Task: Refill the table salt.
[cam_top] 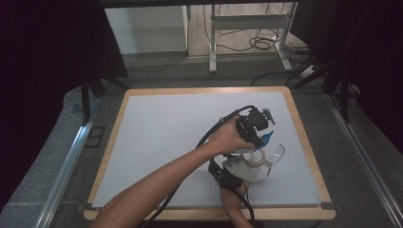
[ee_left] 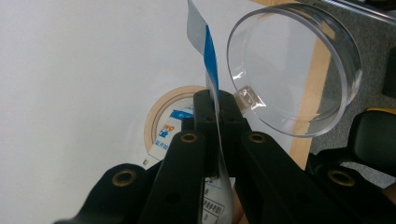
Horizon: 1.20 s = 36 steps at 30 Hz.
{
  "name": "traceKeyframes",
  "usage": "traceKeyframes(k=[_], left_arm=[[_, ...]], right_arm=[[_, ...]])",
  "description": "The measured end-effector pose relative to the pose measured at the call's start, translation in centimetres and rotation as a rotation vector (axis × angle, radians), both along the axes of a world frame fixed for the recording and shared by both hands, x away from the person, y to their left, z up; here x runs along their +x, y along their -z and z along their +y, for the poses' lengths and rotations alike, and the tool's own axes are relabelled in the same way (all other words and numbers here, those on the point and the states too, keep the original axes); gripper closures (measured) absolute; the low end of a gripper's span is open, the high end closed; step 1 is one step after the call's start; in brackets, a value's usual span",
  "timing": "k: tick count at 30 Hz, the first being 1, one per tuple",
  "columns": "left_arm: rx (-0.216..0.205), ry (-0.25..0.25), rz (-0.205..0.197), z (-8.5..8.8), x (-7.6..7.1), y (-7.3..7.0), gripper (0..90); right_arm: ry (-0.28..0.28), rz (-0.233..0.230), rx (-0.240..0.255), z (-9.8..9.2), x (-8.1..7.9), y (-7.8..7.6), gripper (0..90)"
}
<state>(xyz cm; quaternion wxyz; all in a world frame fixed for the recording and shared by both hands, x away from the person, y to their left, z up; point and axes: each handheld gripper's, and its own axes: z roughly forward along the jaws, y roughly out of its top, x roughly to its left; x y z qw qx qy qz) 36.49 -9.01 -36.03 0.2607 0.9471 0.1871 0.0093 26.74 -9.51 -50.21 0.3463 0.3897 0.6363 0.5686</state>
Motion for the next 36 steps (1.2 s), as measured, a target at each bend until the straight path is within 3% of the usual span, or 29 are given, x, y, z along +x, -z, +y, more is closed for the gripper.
traceKeyframes(k=[21,36], left_arm=[[0.031,0.001,-0.008,-0.53,-0.10,-0.42,90.0],[0.022,-0.004,-0.003,-0.17,-0.04,-0.60,90.0]], right_arm=[[0.002,-0.011,-0.012,-0.05,0.16,-0.36,55.6],[0.004,-0.024,-0.021,0.16,0.22,-0.53,55.8]])
